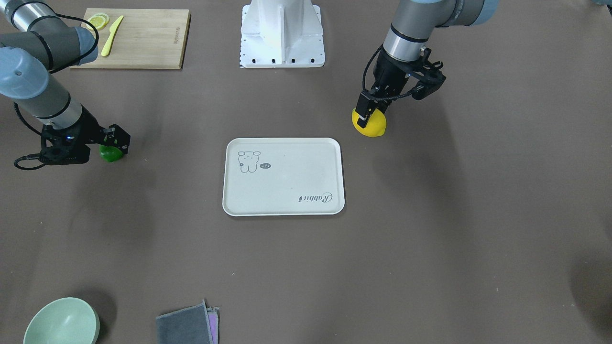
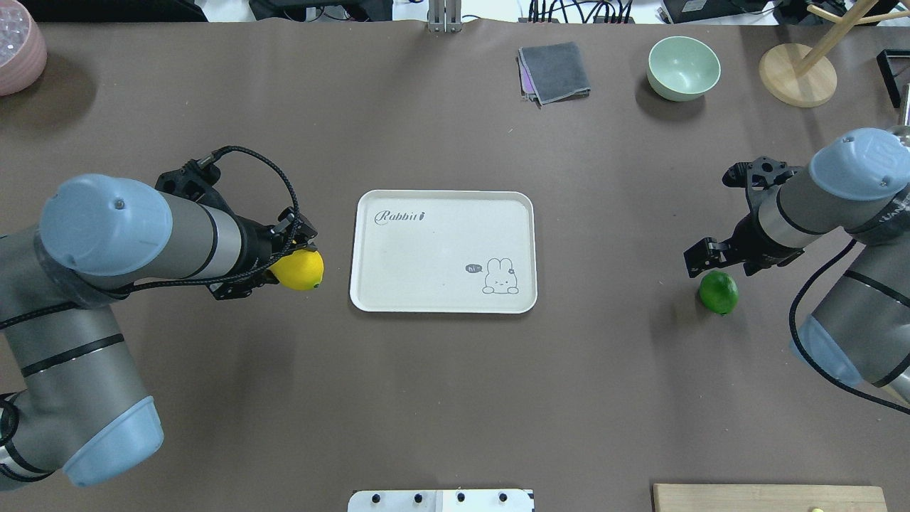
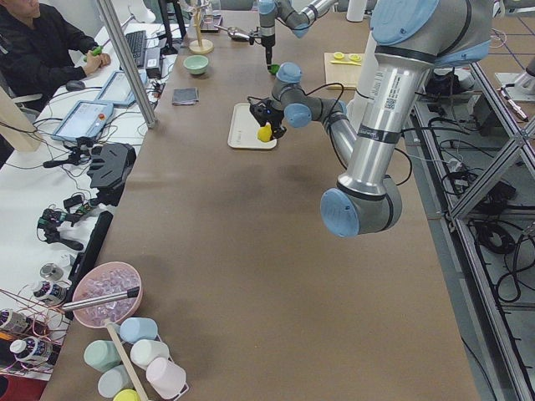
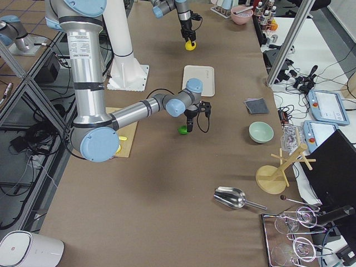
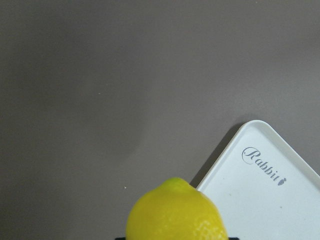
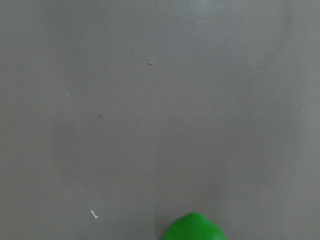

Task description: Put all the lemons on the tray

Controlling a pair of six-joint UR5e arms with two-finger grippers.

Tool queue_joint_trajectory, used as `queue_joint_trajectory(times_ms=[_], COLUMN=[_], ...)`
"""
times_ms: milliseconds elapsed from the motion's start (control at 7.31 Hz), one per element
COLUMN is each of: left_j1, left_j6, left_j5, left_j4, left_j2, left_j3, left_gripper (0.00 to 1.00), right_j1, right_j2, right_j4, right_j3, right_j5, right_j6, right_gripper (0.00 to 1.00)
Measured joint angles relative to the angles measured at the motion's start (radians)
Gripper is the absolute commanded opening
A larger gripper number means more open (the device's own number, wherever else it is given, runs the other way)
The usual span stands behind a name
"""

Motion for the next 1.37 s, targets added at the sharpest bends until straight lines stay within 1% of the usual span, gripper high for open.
queue_joint_trajectory(times_ms=[137,274,410,547,684,957,1368], left_j1=[-0.004,-0.006,-0.006,-0.006,-0.005,-0.005,-0.003], left_j6=[0.016,0.023,0.025,0.026,0.026,0.027,0.054], left_j5=[-0.001,-0.002,-0.002,-0.001,0.001,0.002,0.002], left_j4=[0.001,0.001,0.001,0.0,-0.002,-0.005,-0.008], left_j2=[-0.017,-0.038,-0.058,-0.071,-0.082,-0.111,-0.127], left_j3=[0.01,0.024,0.041,0.056,0.074,0.11,0.146], left_gripper=[0.0,0.0,0.0,0.0,0.0,0.0,0.0], right_j1=[-0.013,-0.02,-0.026,-0.03,-0.033,-0.027,0.033], right_j2=[-0.008,-0.018,-0.024,-0.025,-0.022,-0.006,0.067], right_j4=[0.001,0.001,0.001,0.001,0.001,-0.003,-0.007], right_j3=[0.0,0.0,-0.002,-0.004,-0.008,-0.002,0.03], right_j5=[-0.007,-0.014,-0.019,-0.021,-0.022,-0.012,0.051], right_j6=[0.003,0.003,0.001,-0.001,-0.002,-0.001,0.017], right_gripper=[1.0,0.89,0.61,0.23,0.0,0.0,0.0])
